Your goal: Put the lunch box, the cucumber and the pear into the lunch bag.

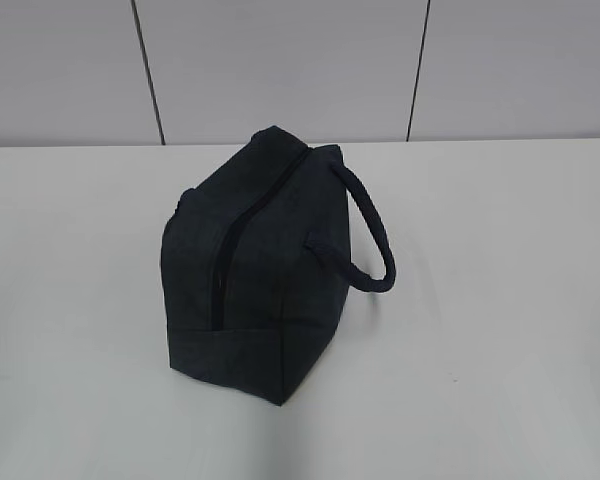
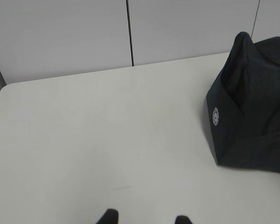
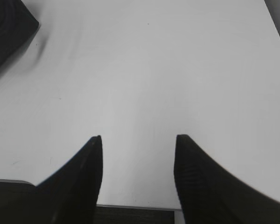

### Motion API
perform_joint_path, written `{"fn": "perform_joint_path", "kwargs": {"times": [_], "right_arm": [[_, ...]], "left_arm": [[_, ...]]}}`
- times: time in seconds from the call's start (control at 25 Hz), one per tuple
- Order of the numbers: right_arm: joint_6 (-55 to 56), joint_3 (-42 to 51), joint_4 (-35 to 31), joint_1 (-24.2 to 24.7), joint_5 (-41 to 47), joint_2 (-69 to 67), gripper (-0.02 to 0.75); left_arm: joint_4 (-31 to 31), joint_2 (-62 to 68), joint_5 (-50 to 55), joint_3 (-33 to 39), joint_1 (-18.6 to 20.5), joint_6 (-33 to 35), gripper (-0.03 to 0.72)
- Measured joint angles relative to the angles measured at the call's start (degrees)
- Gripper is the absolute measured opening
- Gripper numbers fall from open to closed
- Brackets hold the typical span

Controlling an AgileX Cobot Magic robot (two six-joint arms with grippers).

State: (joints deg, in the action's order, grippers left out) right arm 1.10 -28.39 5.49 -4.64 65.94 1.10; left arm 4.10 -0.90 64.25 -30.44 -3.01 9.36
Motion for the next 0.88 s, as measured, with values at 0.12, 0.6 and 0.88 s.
{"fn": "perform_joint_path", "kwargs": {"times": [0.12, 0.6, 0.88], "right_arm": [[0.00, 0.00, 0.00, 0.00, 0.00, 0.00, 0.389], [0.00, 0.00, 0.00, 0.00, 0.00, 0.00, 0.389], [0.00, 0.00, 0.00, 0.00, 0.00, 0.00, 0.389]], "left_arm": [[0.00, 0.00, 0.00, 0.00, 0.00, 0.00, 0.228], [0.00, 0.00, 0.00, 0.00, 0.00, 0.00, 0.228], [0.00, 0.00, 0.00, 0.00, 0.00, 0.00, 0.228]]}}
